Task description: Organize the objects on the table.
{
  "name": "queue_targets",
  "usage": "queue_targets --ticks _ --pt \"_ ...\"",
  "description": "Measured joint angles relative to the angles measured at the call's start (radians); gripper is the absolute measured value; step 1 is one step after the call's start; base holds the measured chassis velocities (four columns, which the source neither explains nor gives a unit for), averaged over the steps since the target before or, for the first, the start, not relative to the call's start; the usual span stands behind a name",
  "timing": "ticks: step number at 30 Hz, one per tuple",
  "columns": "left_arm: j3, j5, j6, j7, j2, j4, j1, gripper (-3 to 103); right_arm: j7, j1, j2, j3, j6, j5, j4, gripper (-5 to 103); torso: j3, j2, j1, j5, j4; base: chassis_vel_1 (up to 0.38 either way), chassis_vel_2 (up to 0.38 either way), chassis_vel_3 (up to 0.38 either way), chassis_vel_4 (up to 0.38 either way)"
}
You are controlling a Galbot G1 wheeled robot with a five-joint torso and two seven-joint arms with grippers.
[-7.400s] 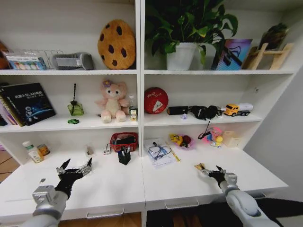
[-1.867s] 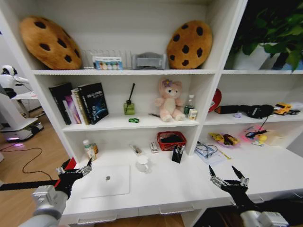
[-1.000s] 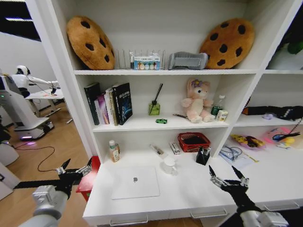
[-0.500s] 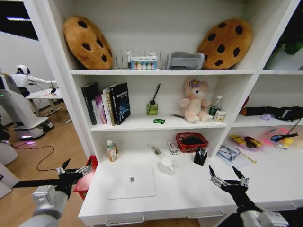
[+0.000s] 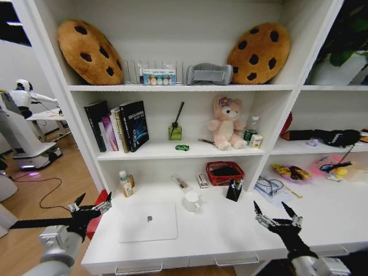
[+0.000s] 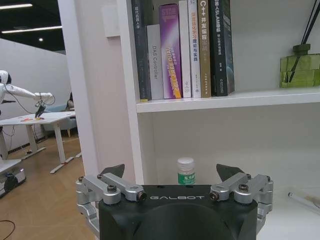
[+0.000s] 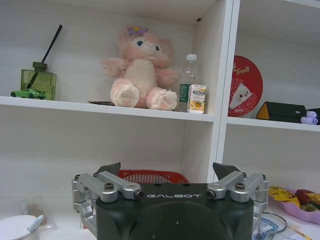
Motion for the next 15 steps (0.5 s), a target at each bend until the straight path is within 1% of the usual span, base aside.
queue_targets --ticks 4,6,15 --pt "0.000 0.000 0.000 0.000 0.000 0.000 0.000 100 0.000 0.000 0.000 0.000 0.000 0.000 0.000 100 -0.003 -0.007 -0.003 0.0006 0.0000 0.000 0.000 0.000 0.000" --pt "0.000 0.000 0.000 0.000 0.000 0.000 0.000 100 0.000 0.000 0.000 0.000 0.000 0.000 0.000 100 -0.010 -0.018 -0.008 0.0006 -0.0001 0.000 0.000 0.000 0.000" --pt "0.000 0.000 0.000 0.000 0.000 0.000 0.000 100 0.000 0.000 0.000 0.000 0.000 0.000 0.000 100 -0.014 -0.026 -0.011 0.0005 -0.0001 0.000 0.000 0.000 0.000"
